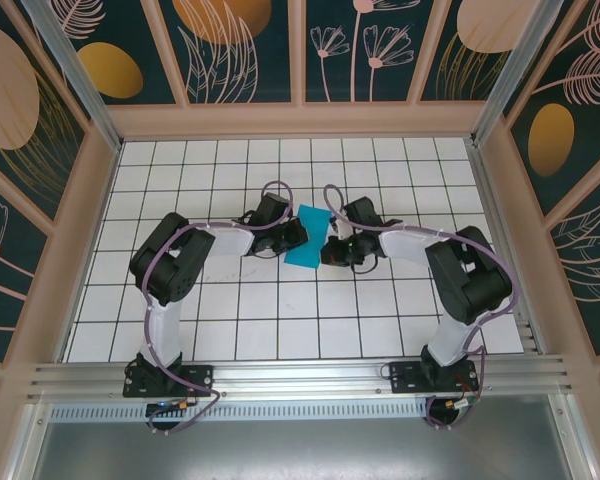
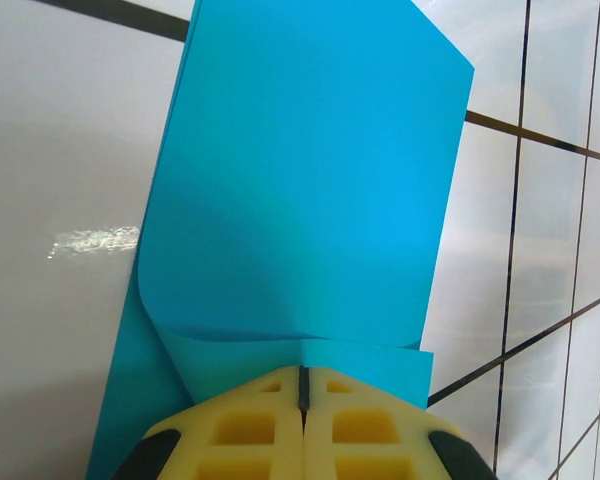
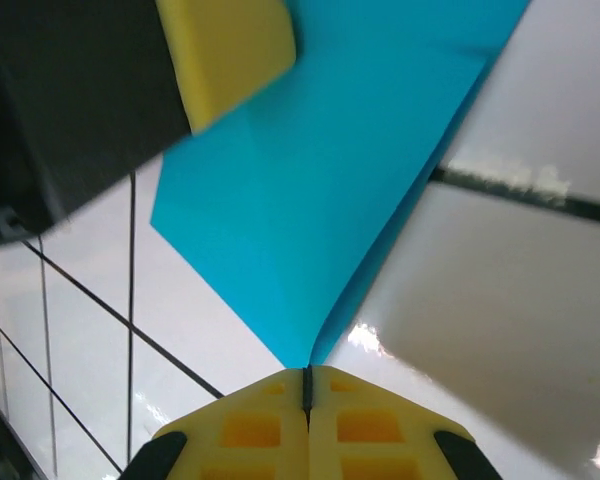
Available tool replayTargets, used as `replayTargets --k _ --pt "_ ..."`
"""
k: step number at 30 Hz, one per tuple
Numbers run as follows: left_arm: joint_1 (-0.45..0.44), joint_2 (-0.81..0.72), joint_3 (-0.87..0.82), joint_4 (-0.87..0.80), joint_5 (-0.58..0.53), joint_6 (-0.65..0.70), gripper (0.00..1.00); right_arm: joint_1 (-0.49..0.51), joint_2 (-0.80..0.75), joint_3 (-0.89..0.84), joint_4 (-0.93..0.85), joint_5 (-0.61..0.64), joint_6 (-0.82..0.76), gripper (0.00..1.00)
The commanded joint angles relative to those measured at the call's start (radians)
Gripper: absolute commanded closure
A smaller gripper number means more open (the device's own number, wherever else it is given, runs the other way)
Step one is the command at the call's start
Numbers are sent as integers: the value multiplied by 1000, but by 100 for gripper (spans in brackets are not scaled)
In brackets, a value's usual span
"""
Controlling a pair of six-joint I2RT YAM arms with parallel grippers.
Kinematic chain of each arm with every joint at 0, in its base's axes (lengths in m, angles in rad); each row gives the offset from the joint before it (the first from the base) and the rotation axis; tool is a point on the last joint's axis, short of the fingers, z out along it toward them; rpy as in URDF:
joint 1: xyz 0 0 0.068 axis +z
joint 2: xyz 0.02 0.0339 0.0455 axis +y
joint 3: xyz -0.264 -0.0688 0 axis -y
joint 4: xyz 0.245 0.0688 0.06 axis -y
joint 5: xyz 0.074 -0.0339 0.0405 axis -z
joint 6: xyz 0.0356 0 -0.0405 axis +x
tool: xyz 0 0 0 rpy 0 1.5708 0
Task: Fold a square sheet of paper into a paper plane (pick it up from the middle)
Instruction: Fold the triangle a second time at the center of the table.
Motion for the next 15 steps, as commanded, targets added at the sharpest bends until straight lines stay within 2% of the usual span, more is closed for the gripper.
replayTargets --k 1,15 --pt "3 35 -36 -67 -36 -12 93 7 29 57 41 -30 57 95" --pt "4 38 -55 -40 -28 -6 92 56 133 77 16 -2 56 95"
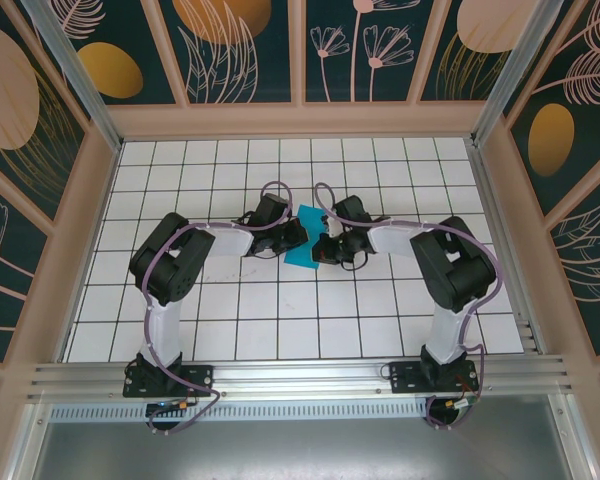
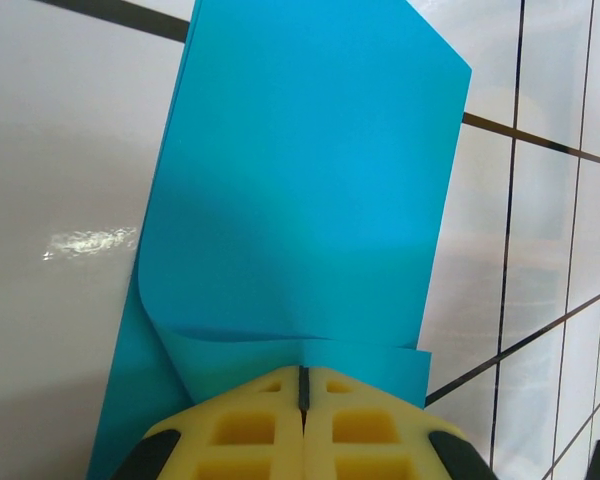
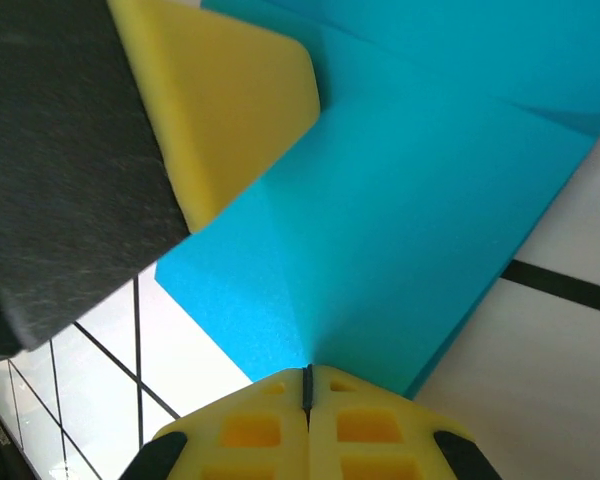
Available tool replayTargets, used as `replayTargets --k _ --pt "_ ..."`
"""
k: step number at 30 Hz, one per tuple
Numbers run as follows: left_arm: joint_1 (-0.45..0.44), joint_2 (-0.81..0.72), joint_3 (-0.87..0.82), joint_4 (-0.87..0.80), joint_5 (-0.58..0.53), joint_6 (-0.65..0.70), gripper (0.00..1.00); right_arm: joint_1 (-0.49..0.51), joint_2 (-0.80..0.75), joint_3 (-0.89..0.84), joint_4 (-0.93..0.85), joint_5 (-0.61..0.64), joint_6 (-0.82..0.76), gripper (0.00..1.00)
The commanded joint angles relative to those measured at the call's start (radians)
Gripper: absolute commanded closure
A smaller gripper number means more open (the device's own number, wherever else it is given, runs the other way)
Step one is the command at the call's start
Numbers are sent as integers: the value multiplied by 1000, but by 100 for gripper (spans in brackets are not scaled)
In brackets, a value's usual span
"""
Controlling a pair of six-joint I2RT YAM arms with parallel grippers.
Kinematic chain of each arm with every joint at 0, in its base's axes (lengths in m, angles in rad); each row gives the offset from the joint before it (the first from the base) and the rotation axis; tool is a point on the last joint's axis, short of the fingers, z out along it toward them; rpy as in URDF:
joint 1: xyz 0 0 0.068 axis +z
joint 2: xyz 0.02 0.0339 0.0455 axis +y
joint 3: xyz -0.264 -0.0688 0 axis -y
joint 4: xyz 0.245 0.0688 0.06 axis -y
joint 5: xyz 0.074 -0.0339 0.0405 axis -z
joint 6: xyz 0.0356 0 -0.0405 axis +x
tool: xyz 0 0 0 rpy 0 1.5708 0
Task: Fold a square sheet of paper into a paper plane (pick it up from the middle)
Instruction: Fold the triangle a second time at the center of the table.
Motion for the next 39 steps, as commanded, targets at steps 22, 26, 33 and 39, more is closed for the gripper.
replayTargets --k 22,26,33,39 --pt "-17 -96 -90 51 121 58 88 16 72 -3 -108 117 -2 100" --pt "-33 -73 -78 36 126 64 95 17 78 -5 -117 115 -10 100" --pt "-37 -7 -31 -72 57 84 96 18 80 -10 -133 130 -14 100" --pt "-37 18 -4 -151 -44 127 96 18 80 -38 -154 154 -30 100"
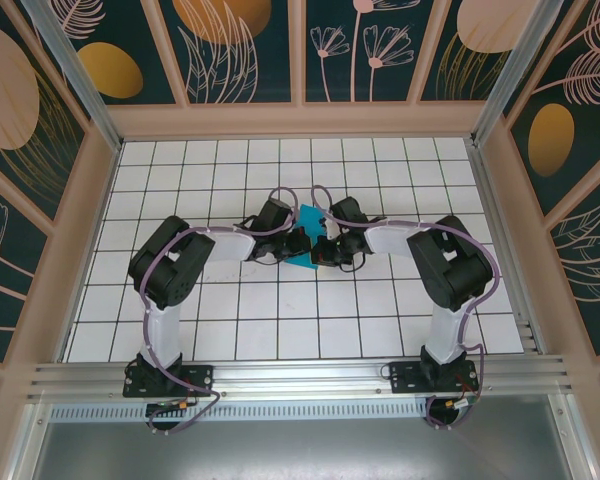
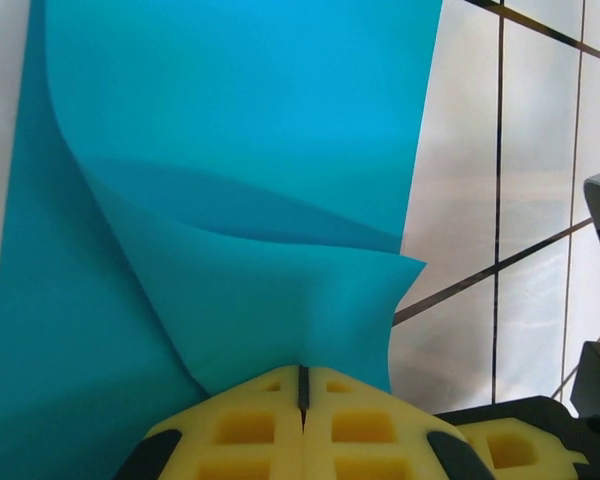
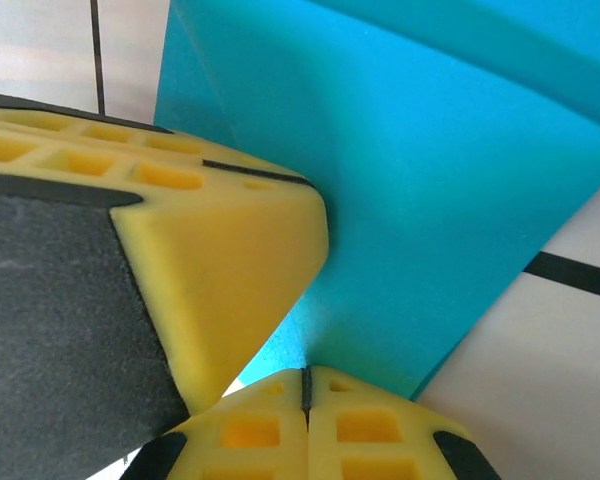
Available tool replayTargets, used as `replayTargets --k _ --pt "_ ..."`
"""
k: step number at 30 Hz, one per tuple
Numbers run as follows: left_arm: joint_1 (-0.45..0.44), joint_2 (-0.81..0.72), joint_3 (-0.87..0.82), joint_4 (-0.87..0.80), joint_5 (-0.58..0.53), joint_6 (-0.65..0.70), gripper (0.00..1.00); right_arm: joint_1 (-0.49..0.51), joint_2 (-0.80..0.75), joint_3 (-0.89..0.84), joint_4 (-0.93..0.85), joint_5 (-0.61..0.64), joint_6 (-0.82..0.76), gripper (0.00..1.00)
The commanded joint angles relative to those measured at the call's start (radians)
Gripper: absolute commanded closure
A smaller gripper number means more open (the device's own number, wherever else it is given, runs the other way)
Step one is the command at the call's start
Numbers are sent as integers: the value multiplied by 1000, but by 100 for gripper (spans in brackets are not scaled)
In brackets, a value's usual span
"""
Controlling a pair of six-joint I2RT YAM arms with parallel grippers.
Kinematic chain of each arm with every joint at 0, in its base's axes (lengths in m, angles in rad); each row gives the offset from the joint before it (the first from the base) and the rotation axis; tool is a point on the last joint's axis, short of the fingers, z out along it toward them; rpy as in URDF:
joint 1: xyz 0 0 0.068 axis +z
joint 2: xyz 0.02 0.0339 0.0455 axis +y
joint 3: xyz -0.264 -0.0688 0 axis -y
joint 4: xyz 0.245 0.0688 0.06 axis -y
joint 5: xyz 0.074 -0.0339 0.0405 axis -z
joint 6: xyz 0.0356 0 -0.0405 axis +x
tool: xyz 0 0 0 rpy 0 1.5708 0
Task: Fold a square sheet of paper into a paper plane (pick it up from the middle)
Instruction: Fold the triangle a second time at the center of the table.
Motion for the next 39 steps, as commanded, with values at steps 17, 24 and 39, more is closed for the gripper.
replayTargets --k 17,24,39 --pt "108 97 147 -165 -146 122 94 6 80 -145 -130 156 -49 100" --pt "146 119 185 -182 -190 126 94 5 75 -153 -118 152 -43 100" --pt "203 104 283 -233 -193 206 91 7 53 -171 -95 153 -29 100"
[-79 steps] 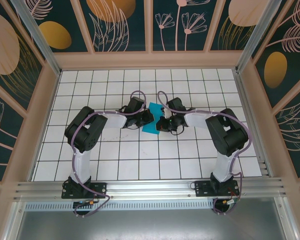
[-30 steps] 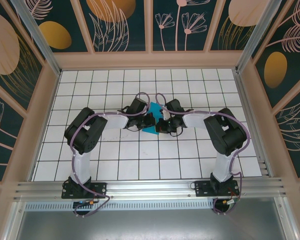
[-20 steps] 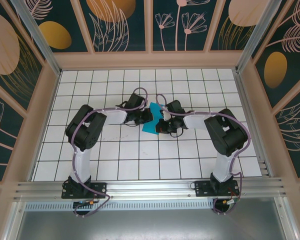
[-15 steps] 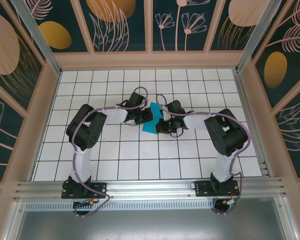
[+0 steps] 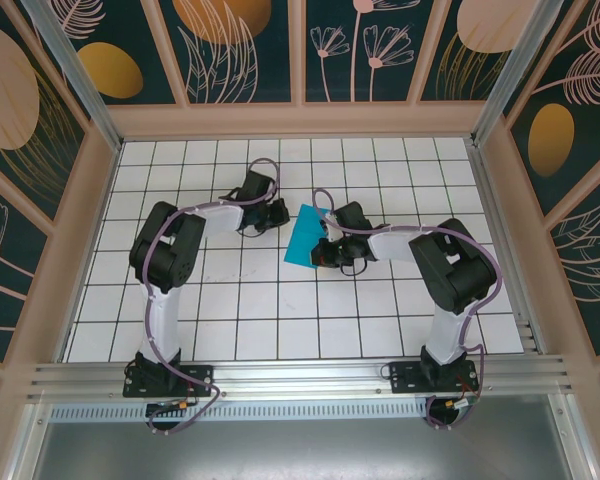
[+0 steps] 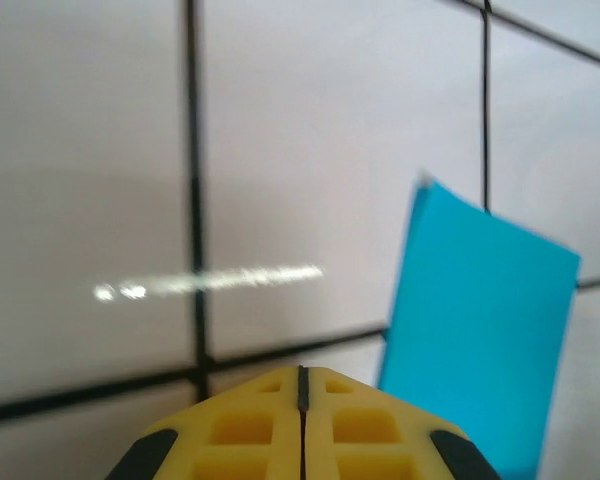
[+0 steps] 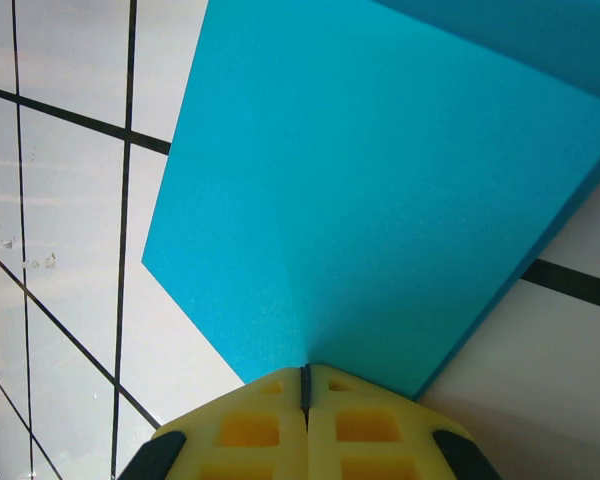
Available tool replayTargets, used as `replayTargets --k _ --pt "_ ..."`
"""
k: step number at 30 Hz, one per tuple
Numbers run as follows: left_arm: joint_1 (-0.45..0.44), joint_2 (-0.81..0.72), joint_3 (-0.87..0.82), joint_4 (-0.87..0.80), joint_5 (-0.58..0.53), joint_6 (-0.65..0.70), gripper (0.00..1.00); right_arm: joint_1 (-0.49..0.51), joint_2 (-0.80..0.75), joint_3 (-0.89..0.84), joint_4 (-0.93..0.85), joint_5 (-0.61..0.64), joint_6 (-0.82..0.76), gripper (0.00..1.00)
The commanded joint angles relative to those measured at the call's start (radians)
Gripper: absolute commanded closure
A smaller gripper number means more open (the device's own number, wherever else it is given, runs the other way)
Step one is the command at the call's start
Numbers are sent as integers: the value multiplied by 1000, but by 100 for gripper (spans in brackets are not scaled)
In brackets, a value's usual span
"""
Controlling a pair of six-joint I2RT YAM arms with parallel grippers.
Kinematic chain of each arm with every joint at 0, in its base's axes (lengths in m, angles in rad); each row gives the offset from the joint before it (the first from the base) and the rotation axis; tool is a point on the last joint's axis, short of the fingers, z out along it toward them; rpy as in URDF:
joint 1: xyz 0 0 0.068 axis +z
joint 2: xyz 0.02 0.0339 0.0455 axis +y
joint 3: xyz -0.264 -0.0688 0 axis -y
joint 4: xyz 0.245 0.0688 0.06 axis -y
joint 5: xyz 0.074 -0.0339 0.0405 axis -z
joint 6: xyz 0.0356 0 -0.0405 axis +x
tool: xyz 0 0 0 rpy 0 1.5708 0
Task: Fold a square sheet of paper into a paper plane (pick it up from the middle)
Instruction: Fold the triangle a second time at the center of the table.
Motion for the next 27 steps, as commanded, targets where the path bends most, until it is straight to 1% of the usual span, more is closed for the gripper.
replayTargets --k 1,3,7,10,14,18,25,27 --pt "15 -19 30 -34 -60 54 91 7 76 -78 -230 149 -3 100" --pt "15 -68 0 0 -26 44 91 7 68 -71 -224 142 -2 100" --pt "-1 -145 -104 106 83 -3 90 7 46 -55 -197 101 9 100" --pt "-39 -157 -155 164 148 -26 90 7 36 -49 -181 75 15 100" --pt "-88 -135 -182 212 186 -45 92 5 32 -37 -177 58 16 100" --pt "-107 -82 -159 192 156 -44 94 5 31 -29 -185 54 9 100" --pt "-107 -39 -112 111 28 -19 96 4 -11 -5 -161 25 -7 100" --pt "-107 -27 -100 90 9 -14 97 4 -26 18 -142 13 1 100"
